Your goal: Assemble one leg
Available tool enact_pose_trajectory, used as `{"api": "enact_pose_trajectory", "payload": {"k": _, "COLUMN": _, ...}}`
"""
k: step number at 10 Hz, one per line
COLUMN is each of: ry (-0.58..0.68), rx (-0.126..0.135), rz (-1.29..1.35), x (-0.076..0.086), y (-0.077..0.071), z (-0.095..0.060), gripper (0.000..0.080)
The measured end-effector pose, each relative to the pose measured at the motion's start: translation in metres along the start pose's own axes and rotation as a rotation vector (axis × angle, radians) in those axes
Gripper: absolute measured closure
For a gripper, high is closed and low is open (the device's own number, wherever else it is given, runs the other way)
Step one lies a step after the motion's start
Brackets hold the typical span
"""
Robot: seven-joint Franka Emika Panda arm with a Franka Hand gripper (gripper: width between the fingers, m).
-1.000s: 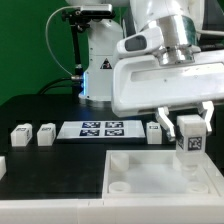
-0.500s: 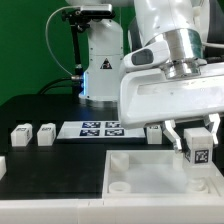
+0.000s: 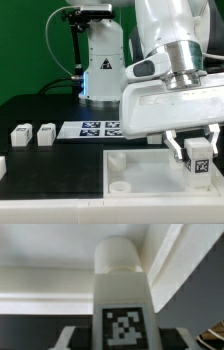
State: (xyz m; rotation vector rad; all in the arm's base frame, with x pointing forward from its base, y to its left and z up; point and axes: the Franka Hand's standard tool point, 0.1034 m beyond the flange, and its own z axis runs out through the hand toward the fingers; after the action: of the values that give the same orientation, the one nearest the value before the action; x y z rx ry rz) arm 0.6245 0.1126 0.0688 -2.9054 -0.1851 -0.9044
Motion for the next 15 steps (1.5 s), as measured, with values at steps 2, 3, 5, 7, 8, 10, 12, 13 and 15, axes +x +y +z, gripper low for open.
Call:
{"api": "enact_pose_trajectory", "payload": {"k": 2, "ry": -0.009, "rx": 0.001, "rz": 0.000, "x": -0.002, "y": 0.000, "z": 0.001, "gripper": 0.0507}}
{"api": "enact_pose_trajectory", "payload": {"k": 3, "ry": -0.010, "rx": 0.001, "rz": 0.000, "x": -0.002, "y": 0.000, "z": 0.001, "gripper": 0.0289}}
{"api": "enact_pose_trajectory", "payload": {"k": 5, "ry": -0.010, "rx": 0.001, "rz": 0.000, "x": -0.002, "y": 0.000, "z": 0.001, "gripper": 0.0189}}
{"api": "enact_pose_trajectory", "payload": {"k": 7, "ry": -0.010, "rx": 0.001, "rz": 0.000, "x": -0.002, "y": 0.000, "z": 0.001, "gripper": 0.0153}}
{"api": "enact_pose_trajectory", "payload": {"k": 8, "ry": -0.010, "rx": 0.001, "rz": 0.000, "x": -0.002, "y": 0.000, "z": 0.001, "gripper": 0.0153}}
{"api": "enact_pose_trajectory", "payload": {"k": 10, "ry": -0.033, "rx": 0.005, "rz": 0.002, "x": -0.003, "y": 0.000, "z": 0.001, "gripper": 0.0151}}
{"api": "enact_pose_trajectory", "payload": {"k": 12, "ry": -0.077, "rx": 0.012, "rz": 0.000, "x": 0.018, "y": 0.001, "z": -0.017, "gripper": 0.0151}}
{"api": "enact_pose_trajectory", "payload": {"k": 13, "ry": -0.148, "rx": 0.022, "rz": 0.003, "x": 0.017, "y": 0.001, "z": -0.017, "gripper": 0.0151}}
{"api": "enact_pose_trajectory", "payload": {"k": 15, "ry": -0.246, "rx": 0.036, "rz": 0.015, "x": 0.022, "y": 0.005, "z": -0.015, "gripper": 0.0151}}
